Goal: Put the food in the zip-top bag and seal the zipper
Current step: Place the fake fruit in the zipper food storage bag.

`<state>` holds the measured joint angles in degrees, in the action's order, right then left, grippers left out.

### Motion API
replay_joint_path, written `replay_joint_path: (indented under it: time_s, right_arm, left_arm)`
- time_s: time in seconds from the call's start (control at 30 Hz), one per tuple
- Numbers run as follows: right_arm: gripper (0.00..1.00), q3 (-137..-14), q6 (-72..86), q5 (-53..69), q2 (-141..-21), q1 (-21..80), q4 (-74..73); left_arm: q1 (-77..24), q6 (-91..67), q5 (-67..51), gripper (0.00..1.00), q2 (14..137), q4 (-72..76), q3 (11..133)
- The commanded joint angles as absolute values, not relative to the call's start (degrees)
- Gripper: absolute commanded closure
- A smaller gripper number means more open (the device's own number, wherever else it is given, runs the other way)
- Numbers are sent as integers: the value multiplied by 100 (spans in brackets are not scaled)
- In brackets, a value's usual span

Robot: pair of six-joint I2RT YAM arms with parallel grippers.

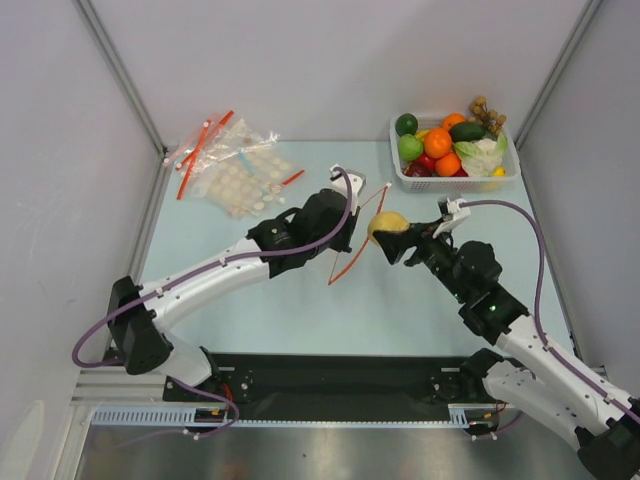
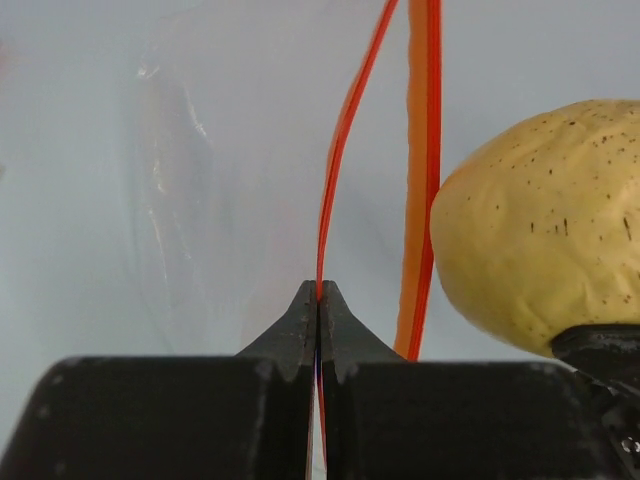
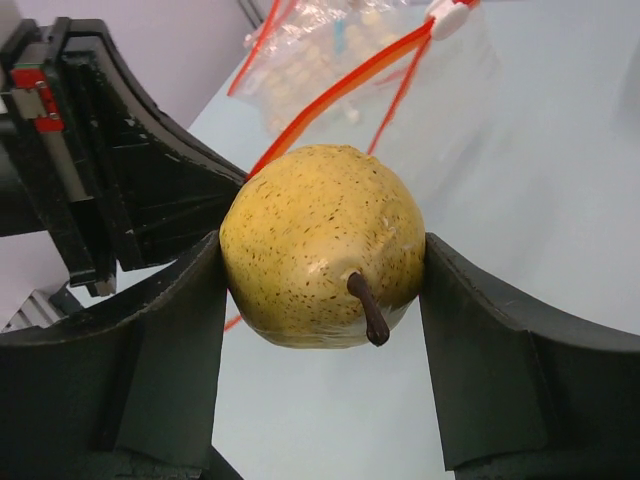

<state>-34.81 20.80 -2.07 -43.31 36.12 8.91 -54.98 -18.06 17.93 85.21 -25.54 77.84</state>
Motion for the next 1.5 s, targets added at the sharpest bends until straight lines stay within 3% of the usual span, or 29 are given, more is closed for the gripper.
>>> replay_joint_path:
  time_s: [0.0,0.23,0.4,0.7,0.97,1.03,1.07,1.1,1.17,1.27,1.47]
  right_arm:
    - [69,-3437,1925,149,-4114,3709,1432]
    - [69,-3340,1732,352,-3788,3876,1635]
    - [70,-3454,1775,193,-4200,3894,1512]
    - [69,-3568,1968,-712,-4517,3902,1116]
    - [68,-3463,1987,-247,-4834,3902,1563]
    - [55,-3445,1986,-158,-4825,3911,1591]
    - [42,-3454,1969,-150,-4825,3894,1573]
    - [19,-3454,1969,-132,-4816,3902,1556]
    - [8,-3445,1960,-79,-4729,3902,1564]
    - [4,-3498,1969,-175,-4588,3911,1381]
    - [10,-4025,2092,-773,-4579,3902,273]
  left_arm:
    - [-5467,-2021,1301,100,8543,-2707,8156]
    - [-5475,-2127,1029,100,8701,-2839,8402]
    - [-5467,-2259,616,100,8491,-2681,8297]
    - [-5432,-2601,256,100,8025,-2312,8033]
    - [-5432,-2803,-430,100,7849,-2136,8033]
    - [-5423,-2830,-509,100,7840,-2153,8086]
    - [-5423,-2847,-536,100,7822,-2153,8103]
    - [-5414,-2848,-536,100,7805,-2153,8121]
    - [-5362,-2883,-562,100,7752,-2145,8130]
    - [-5204,-2935,-624,100,7656,-2013,7990]
    - [-4747,-2909,-835,100,7611,-1934,7761]
